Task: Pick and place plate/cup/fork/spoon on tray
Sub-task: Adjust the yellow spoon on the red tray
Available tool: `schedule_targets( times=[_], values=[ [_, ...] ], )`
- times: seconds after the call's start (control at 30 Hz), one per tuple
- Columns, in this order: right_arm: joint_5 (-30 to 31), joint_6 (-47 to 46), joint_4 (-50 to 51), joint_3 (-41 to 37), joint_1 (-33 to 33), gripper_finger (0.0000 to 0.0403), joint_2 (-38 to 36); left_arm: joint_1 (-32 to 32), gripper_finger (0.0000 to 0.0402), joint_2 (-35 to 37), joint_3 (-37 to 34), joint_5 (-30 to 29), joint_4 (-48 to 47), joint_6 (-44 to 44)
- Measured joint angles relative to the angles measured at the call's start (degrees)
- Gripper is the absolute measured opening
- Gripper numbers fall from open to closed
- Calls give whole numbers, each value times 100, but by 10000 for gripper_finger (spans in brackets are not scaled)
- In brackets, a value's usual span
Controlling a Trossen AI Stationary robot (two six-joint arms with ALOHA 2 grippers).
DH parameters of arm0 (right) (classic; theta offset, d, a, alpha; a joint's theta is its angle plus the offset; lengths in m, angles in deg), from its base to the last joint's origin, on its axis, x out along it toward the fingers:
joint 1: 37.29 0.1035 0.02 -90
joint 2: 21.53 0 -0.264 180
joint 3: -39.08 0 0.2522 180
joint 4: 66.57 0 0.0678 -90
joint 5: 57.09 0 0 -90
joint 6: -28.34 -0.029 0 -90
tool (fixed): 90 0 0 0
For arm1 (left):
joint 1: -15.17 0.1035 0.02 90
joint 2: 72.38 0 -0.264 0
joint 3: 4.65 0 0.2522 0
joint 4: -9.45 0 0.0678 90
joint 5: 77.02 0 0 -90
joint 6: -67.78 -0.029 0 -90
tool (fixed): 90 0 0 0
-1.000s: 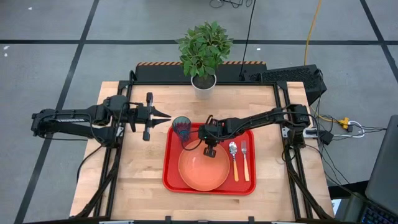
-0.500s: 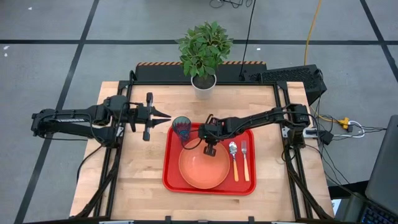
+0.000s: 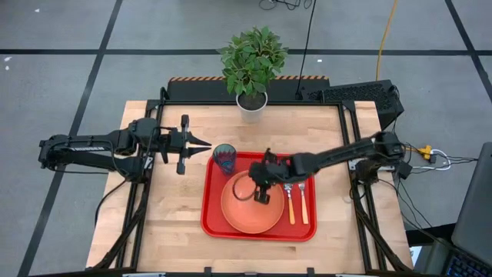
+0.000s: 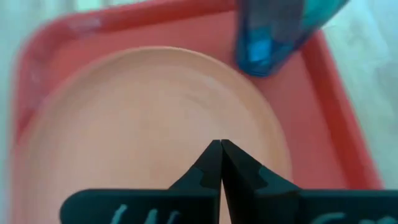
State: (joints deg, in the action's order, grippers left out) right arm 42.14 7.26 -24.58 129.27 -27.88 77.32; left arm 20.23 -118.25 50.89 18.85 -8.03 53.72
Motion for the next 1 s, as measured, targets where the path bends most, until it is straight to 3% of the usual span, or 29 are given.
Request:
schedule_targets(
  times=[0.13,0.3,0.43,0.67,1.0],
  values=[
    [-30,-1692,446,0,320,0,-193,0,47,-2,0,-64,1,23],
    [-227,-4114,1923,2,647,0,-253,0,47,-1,0,-153,-69,-40],
    [-315,-5179,2692,0,948,0,-230,0,47,-2,0,-151,-18,-61],
    [-719,-6088,2606,-284,1018,0,-217,-4,47,4,0,16,-36,-102],
    [-939,-6466,2111,-507,1019,0,-212,84,47,4,0,-71,-11,-508]
  ],
)
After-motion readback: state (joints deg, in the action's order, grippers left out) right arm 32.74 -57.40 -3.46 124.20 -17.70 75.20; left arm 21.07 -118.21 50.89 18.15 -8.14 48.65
